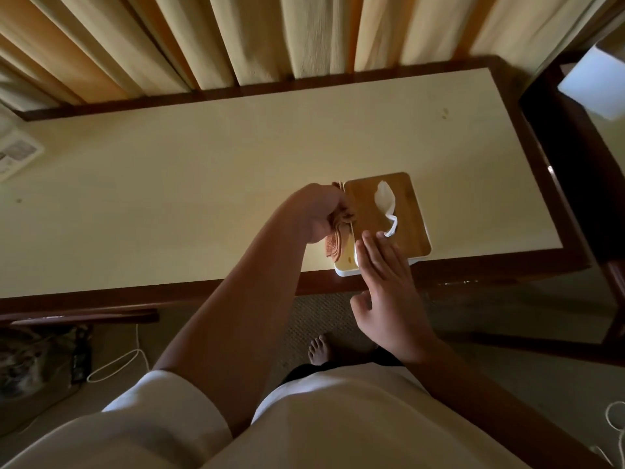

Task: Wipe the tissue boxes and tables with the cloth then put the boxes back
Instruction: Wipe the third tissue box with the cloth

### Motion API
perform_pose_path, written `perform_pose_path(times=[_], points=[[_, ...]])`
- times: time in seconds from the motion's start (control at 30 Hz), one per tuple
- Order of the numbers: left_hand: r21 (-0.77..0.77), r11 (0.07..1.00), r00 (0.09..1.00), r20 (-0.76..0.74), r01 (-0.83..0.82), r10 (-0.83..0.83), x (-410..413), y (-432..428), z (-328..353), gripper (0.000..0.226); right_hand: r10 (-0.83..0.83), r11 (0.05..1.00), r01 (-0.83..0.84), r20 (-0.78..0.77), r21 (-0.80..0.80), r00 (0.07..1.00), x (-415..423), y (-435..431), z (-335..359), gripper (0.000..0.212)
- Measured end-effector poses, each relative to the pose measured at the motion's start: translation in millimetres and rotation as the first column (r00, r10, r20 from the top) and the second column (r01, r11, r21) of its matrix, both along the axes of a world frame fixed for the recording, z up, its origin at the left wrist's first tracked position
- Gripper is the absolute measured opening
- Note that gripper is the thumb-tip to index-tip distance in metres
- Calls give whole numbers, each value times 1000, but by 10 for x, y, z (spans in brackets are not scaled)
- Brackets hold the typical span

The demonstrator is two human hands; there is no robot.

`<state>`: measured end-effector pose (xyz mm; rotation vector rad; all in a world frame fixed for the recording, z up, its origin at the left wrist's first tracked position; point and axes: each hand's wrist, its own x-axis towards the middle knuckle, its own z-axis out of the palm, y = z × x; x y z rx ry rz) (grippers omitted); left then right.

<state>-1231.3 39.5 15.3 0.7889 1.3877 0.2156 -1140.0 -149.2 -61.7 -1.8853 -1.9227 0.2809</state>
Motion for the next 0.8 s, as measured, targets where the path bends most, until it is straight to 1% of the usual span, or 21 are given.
perform_pose_path(times=[0.07, 0.1, 0.17, 0.2, 0.27, 0.3, 0.4, 0.5, 0.57, 0.6, 0.63, 0.67, 0.73, 0.8], points=[[-6, 1000, 1000, -13, -18, 18, 25, 24, -30, 34, 9, 1000, -9, 11, -12, 1000, 16, 1, 5, 80], [26, 1000, 999, -42, 8, -7, 37, 39, -58, 32, 16, 1000, -16, 15, -16, 1000, 28, 1, 9, 80], [173, 976, 974, -203, 134, -98, 70, 75, -102, 17, 26, 999, -26, 20, -21, 999, 46, -3, 18, 81], [241, 946, 943, -304, 216, -138, 61, 93, -115, 12, 29, 999, -28, 25, -24, 999, 38, -6, 20, 82], [319, 866, 844, -502, 384, -189, 45, 113, -86, 17, 28, 999, -27, 41, -34, 999, 37, -6, 20, 85], [339, 834, 802, -566, 435, -189, 30, 108, -66, 23, 28, 999, -26, 52, -39, 998, 35, -6, 18, 86], [369, 776, 722, -674, 512, -156, 22, 91, -65, 35, 39, 998, -35, 87, -47, 995, 41, -8, 22, 89], [347, 758, 657, -740, 553, -141, 74, 67, -84, 34, 67, 996, -61, 98, -61, 993, 70, -6, 28, 88], [320, 756, 631, -761, 571, -154, 71, 85, -98, 30, 88, 994, -80, 102, -78, 991, 100, 3, 30, 87], [309, 764, 633, -756, 566, -163, 66, 89, -95, 28, 94, 993, -86, 103, -83, 990, 107, 6, 33, 87], [303, 780, 656, -734, 547, -175, 61, 108, -111, 26, 99, 992, -90, 104, -85, 990, 110, 13, 38, 87], [304, 812, 705, -687, 498, -175, 68, 122, -131, 23, 103, 992, -94, 106, -84, 989, 113, 15, 41, 87], [281, 913, 845, -524, 295, -112, 91, 130, -153, 13, 107, 992, -99, 103, -82, 989, 117, 12, 38, 88], [191, 976, 946, -322, 108, -41, 110, 92, -139, 15, 108, 991, -101, 91, -84, 990, 124, 10, 38, 90]])
